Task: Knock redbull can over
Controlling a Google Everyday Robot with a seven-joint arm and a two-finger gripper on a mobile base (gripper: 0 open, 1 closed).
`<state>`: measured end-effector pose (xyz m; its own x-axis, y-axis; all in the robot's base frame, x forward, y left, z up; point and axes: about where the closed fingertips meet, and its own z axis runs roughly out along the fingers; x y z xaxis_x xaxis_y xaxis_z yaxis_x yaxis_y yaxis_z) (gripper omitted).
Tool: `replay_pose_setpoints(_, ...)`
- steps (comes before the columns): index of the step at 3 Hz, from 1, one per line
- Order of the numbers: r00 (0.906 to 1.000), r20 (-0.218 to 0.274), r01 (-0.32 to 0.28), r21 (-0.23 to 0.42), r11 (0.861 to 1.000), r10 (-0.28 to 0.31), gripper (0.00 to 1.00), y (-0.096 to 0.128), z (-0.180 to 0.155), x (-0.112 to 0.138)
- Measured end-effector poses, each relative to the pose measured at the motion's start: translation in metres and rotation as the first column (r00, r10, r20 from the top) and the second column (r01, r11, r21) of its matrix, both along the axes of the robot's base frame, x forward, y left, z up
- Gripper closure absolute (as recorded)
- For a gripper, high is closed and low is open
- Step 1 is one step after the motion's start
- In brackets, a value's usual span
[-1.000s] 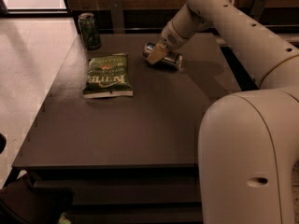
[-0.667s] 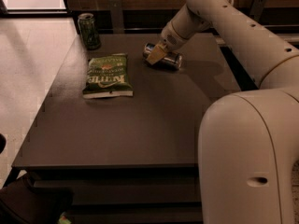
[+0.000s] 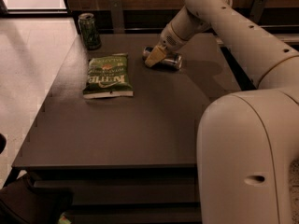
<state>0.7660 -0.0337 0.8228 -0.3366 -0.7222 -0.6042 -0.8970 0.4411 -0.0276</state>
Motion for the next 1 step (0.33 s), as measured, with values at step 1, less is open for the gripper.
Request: replay_pose_setpoints(1, 1.0, -0.004, -0.003, 0.0, 1.0, 0.003, 0.0, 0.0021, -0.0028, 0.0)
